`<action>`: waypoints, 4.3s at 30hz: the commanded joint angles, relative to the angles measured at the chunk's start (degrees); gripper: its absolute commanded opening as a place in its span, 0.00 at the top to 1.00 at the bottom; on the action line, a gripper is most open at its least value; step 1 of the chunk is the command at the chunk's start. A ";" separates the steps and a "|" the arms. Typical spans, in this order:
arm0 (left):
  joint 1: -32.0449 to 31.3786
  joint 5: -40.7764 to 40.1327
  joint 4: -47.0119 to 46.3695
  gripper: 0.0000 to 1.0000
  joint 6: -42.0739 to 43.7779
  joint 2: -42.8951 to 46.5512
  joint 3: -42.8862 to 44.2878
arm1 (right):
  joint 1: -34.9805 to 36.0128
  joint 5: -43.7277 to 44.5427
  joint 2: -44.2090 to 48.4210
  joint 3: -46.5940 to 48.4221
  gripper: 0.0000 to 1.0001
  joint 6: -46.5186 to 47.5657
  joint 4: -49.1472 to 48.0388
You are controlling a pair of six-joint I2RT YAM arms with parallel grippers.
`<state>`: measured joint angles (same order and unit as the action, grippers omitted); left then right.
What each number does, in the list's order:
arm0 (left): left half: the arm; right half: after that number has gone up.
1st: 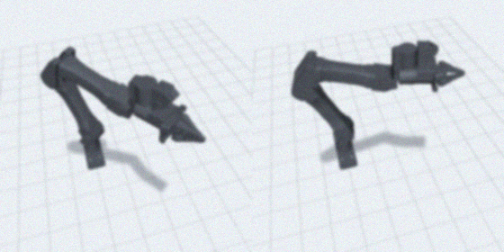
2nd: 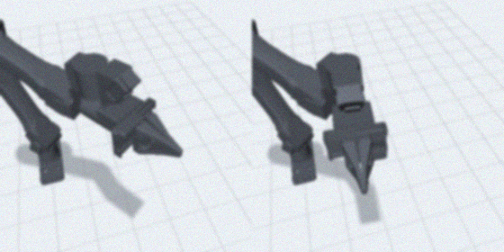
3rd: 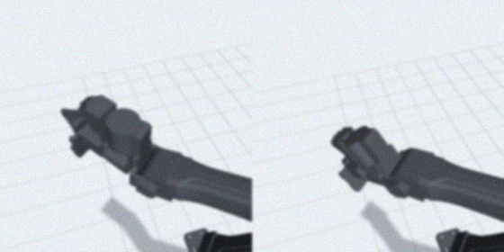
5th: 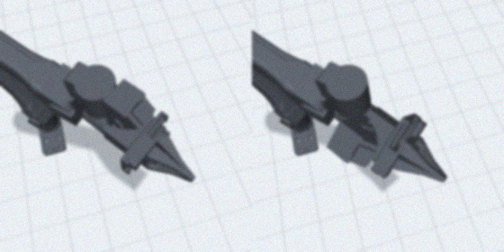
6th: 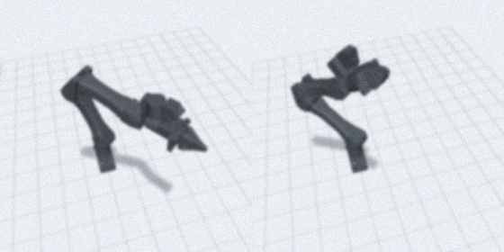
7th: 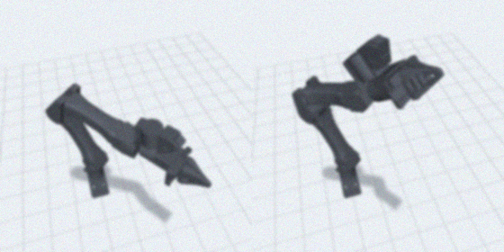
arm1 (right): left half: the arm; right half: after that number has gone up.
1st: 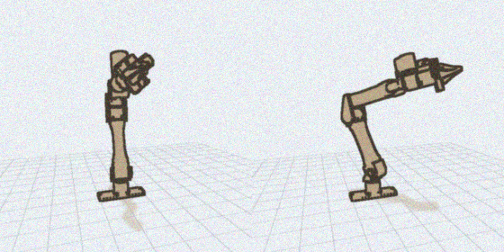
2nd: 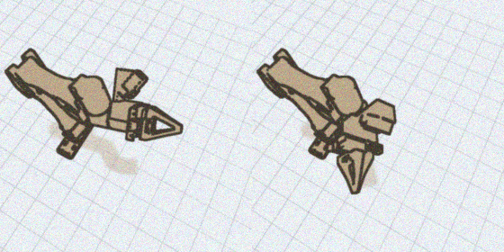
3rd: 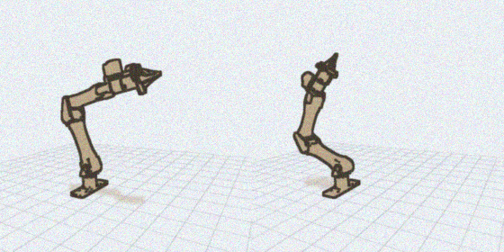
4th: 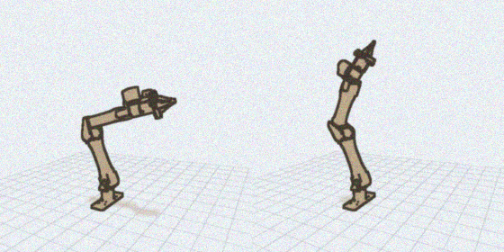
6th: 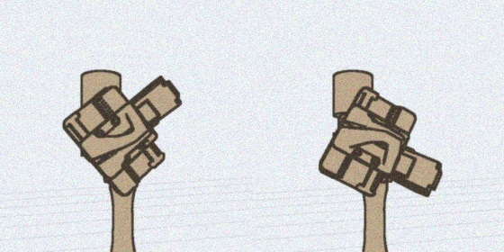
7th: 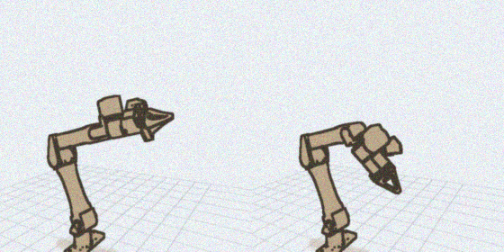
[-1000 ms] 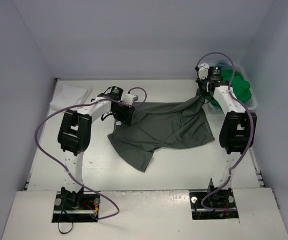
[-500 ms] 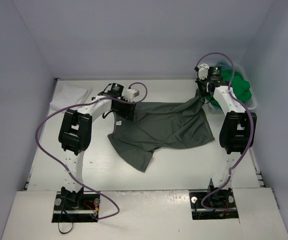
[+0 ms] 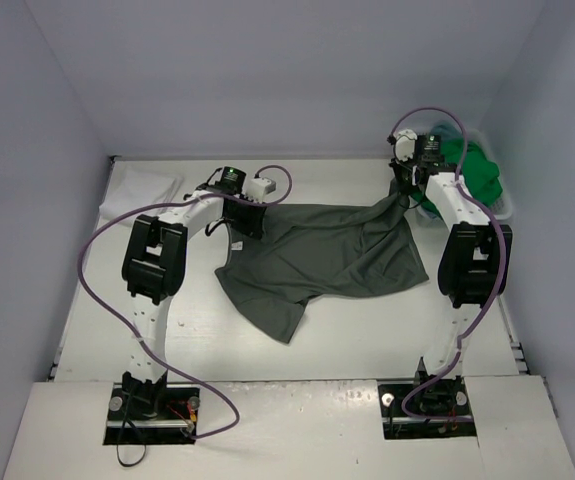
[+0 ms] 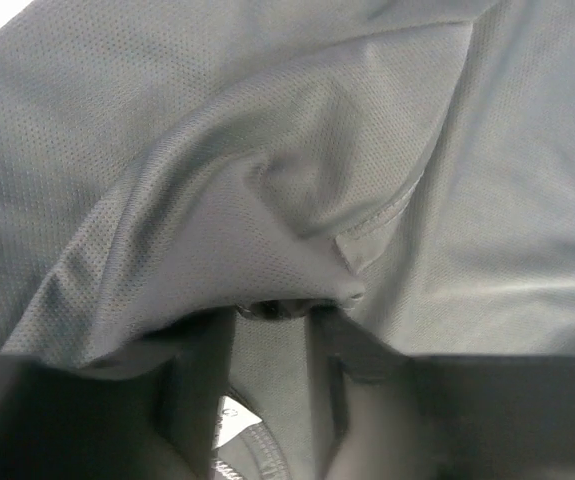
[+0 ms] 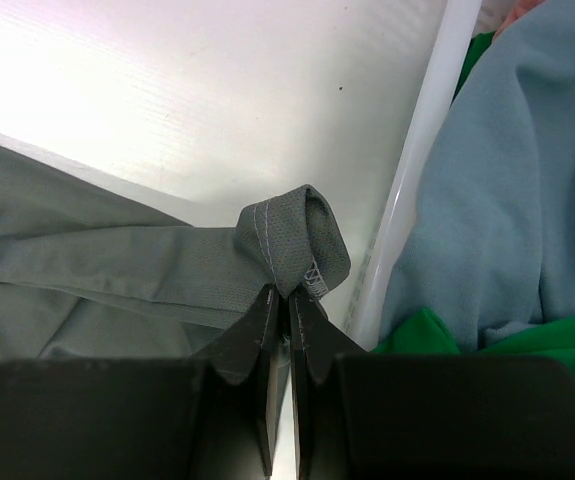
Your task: Fold and stack the t-shirts
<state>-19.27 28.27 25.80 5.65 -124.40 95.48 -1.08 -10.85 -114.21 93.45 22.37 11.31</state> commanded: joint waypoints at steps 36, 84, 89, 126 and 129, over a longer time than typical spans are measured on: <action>9.51 -1.90 11.90 1.00 -0.11 19.54 22.37 | -1.99 -8.56 15.58 7.71 1.00 -3.21 -7.62; 10.74 7.41 20.78 1.00 -7.06 72.19 21.07 | -1.99 -20.79 75.89 -10.39 1.00 -3.47 10.39; 10.74 6.80 22.01 1.00 -5.74 72.19 17.91 | -1.99 -18.59 77.56 -11.27 1.00 -2.34 12.24; 10.92 -8.58 -13.23 1.00 2.44 22.12 9.98 | -1.99 -10.42 18.34 -21.91 1.00 0.30 -26.34; 10.92 -9.28 -13.76 1.00 2.17 16.93 13.58 | -1.99 -9.01 13.41 -19.45 1.00 0.31 -27.22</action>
<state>-8.93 20.56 18.31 7.05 -106.59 103.35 -2.66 -21.93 -99.79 69.17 22.96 -8.86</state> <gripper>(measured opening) 0.007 0.028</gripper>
